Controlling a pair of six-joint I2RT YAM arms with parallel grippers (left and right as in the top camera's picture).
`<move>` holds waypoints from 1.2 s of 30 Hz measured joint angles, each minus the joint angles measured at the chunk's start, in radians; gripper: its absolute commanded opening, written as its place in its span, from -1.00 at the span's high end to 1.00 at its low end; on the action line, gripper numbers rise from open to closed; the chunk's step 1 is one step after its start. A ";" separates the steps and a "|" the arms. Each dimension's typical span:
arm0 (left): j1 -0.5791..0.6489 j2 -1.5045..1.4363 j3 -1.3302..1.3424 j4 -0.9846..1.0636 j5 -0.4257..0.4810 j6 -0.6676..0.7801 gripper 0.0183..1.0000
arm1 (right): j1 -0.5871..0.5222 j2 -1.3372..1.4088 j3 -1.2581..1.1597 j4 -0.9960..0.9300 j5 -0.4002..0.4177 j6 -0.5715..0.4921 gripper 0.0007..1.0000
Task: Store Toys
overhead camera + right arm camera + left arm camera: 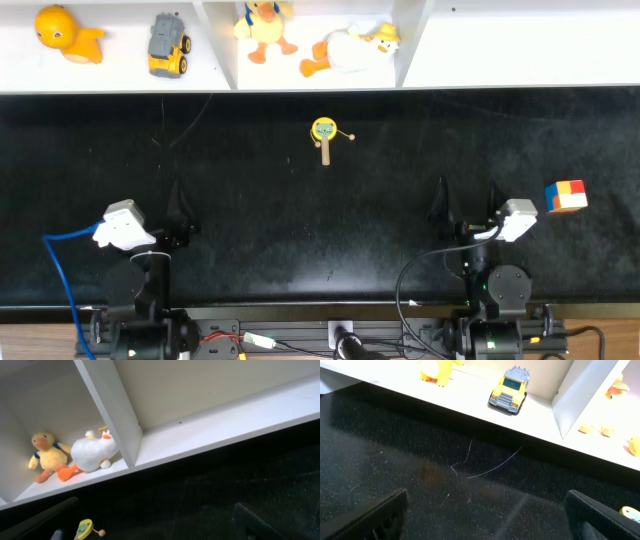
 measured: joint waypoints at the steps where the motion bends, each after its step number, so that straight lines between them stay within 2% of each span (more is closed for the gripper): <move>1: 0.000 0.000 0.000 0.000 0.000 0.000 -1.00 | 0.000 0.000 0.000 0.007 -0.002 0.013 -0.99; 4: 0.000 0.000 0.000 0.000 0.000 0.000 -1.00 | 0.000 0.000 0.000 0.040 -0.043 0.069 -0.99; 9: 0.000 0.000 0.000 0.000 0.000 0.000 -1.00 | 0.000 0.003 0.000 0.062 -0.178 0.117 -1.00; 13: 0.000 0.000 0.000 0.000 0.000 0.000 -1.00 | 0.000 0.064 0.059 -0.042 -0.258 0.114 -1.00; 18: 0.000 -0.001 0.000 0.000 0.000 0.000 -1.00 | 0.000 0.281 0.347 -0.222 -0.318 0.029 -1.00; 24: 0.000 -0.001 0.000 0.001 0.000 0.000 -1.00 | 0.036 0.632 0.802 -0.518 -0.397 -0.138 -1.00; 28: 0.000 -0.001 0.000 0.001 0.000 0.000 -1.00 | 0.145 0.831 1.025 -0.697 -0.365 -0.225 -1.00; 32: 0.000 -0.001 0.000 0.001 0.000 0.000 -1.00 | 0.312 1.003 1.196 -0.849 -0.256 -0.263 -1.00; 36: 0.000 -0.001 0.000 0.001 0.000 0.000 -1.00 | 0.492 1.145 1.287 -0.923 -0.134 -0.250 -1.00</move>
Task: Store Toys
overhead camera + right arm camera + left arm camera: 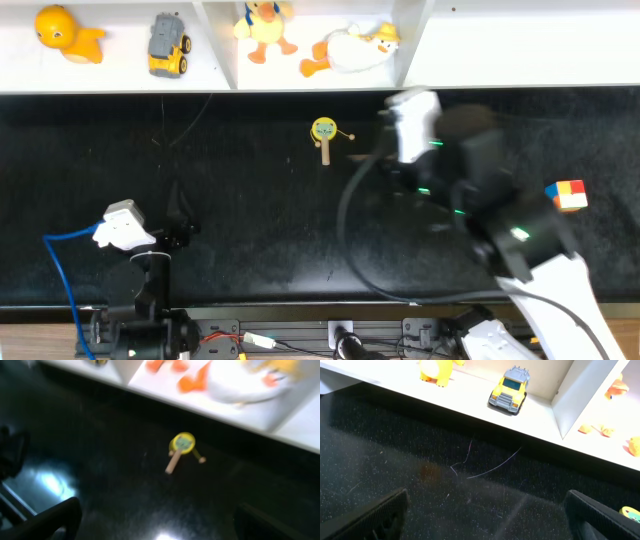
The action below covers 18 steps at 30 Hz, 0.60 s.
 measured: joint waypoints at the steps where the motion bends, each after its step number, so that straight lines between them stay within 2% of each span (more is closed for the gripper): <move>1: 0.000 0.000 0.000 0.000 0.000 0.000 -1.00 | 0.032 0.029 0.010 -0.005 0.021 0.009 -1.00; 7: 0.000 0.000 0.000 0.000 0.000 0.000 -1.00 | 0.180 0.229 0.025 -0.027 0.111 0.111 -1.00; 18: 0.000 0.000 0.000 0.000 0.000 0.000 -1.00 | 0.187 0.520 0.025 0.011 0.161 0.349 -0.99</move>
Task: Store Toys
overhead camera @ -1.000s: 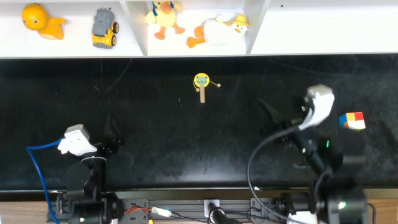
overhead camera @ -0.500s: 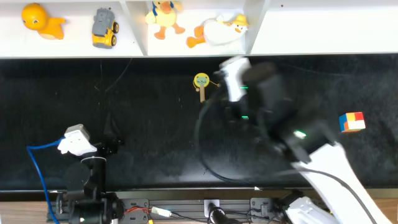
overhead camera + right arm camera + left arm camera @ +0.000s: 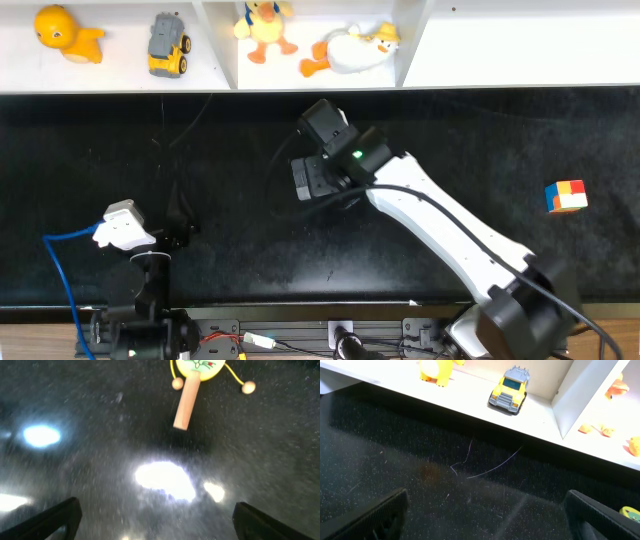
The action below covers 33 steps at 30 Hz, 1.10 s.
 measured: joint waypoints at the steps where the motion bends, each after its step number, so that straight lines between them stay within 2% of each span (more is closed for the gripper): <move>1: 0.000 0.000 0.000 0.000 0.000 0.000 -1.00 | -0.001 0.016 0.000 0.011 0.001 0.017 -0.98; 7: 0.000 0.000 0.000 0.000 0.000 0.000 -1.00 | -0.020 0.116 0.002 0.044 0.004 0.086 -0.97; 16: 0.000 0.000 0.000 0.000 0.000 0.000 -1.00 | -0.072 0.224 0.003 0.123 0.007 0.102 -0.97; 25: 0.000 0.000 0.000 0.000 0.000 0.000 -1.00 | -0.082 0.229 0.004 0.261 0.005 0.004 -0.94; 29: 0.000 0.000 0.000 0.000 0.000 0.000 -1.00 | -0.083 0.229 0.004 0.280 0.002 -0.034 -0.85; 33: 0.000 0.000 0.000 0.000 0.000 0.000 -1.00 | -0.084 0.229 0.004 0.281 0.002 -0.048 -0.86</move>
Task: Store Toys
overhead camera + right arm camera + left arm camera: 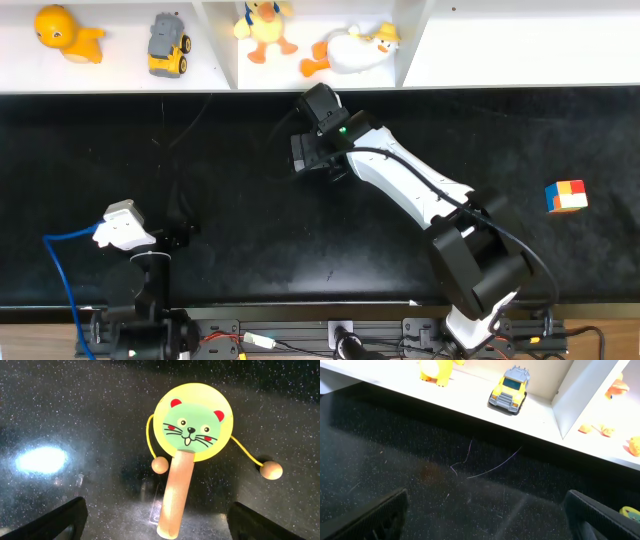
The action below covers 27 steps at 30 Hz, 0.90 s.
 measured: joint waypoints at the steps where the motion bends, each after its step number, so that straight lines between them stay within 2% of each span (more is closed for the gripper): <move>1: 0.000 0.000 0.000 0.000 0.000 0.000 -1.00 | 0.000 0.000 0.000 0.000 0.000 -0.004 -0.86; 6: 0.000 0.000 0.000 0.000 0.000 0.000 -1.00 | 0.000 0.021 0.000 0.000 -0.004 -0.011 -0.83; 12: 0.000 0.000 0.000 0.000 0.000 0.000 -1.00 | 0.000 0.054 0.007 -0.002 -0.006 -0.014 -0.65; 27: 0.000 0.000 0.000 0.000 0.000 0.000 -1.00 | 0.000 0.057 0.011 -0.056 -0.011 -0.014 0.43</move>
